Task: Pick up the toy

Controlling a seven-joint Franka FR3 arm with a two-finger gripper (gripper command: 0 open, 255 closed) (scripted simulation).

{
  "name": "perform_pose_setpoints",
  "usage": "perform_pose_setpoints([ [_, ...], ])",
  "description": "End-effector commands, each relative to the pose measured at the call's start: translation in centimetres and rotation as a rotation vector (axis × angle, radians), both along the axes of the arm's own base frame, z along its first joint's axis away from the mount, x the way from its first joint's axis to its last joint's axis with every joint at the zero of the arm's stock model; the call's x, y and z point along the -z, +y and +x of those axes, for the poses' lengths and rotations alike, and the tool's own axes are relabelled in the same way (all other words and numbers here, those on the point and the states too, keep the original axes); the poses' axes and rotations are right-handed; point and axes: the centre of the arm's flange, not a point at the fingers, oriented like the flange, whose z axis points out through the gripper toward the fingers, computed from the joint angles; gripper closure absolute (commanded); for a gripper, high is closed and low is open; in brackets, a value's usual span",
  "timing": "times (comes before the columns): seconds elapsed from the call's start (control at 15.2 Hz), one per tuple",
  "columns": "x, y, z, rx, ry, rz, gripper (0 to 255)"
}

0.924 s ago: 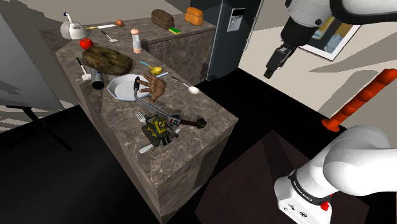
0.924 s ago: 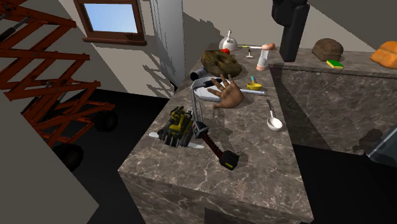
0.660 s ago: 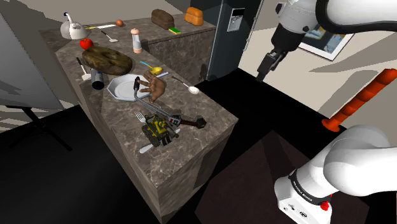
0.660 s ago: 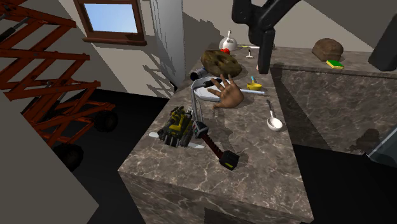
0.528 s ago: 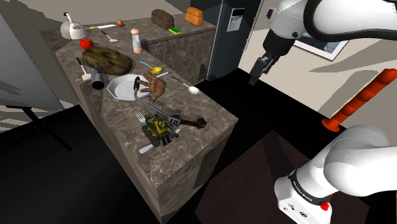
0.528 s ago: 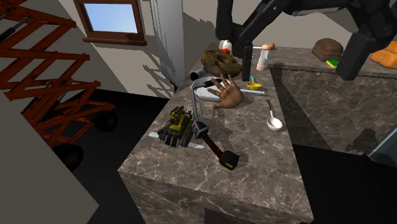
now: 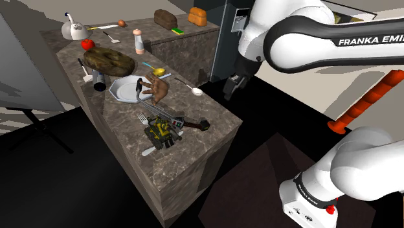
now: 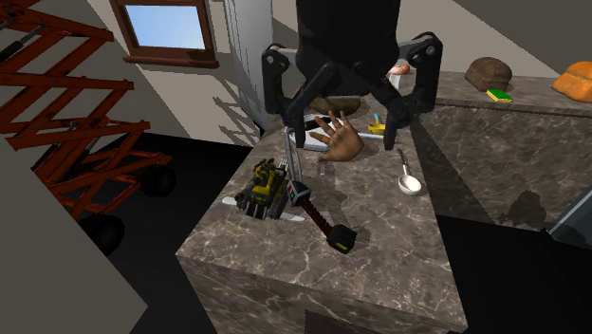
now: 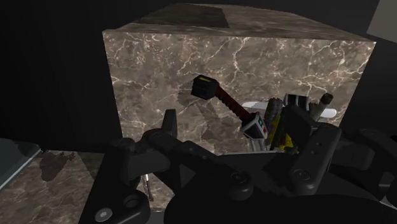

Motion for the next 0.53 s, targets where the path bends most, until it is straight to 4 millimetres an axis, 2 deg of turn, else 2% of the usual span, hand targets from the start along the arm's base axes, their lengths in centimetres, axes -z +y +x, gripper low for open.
perform_pose_setpoints([
  [0.0,1.8,1.7,0.9,0.0,-0.007,0.006,0],
  [0.46,7.5,7.4,4.9,-0.005,-0.023,0.02,0],
])
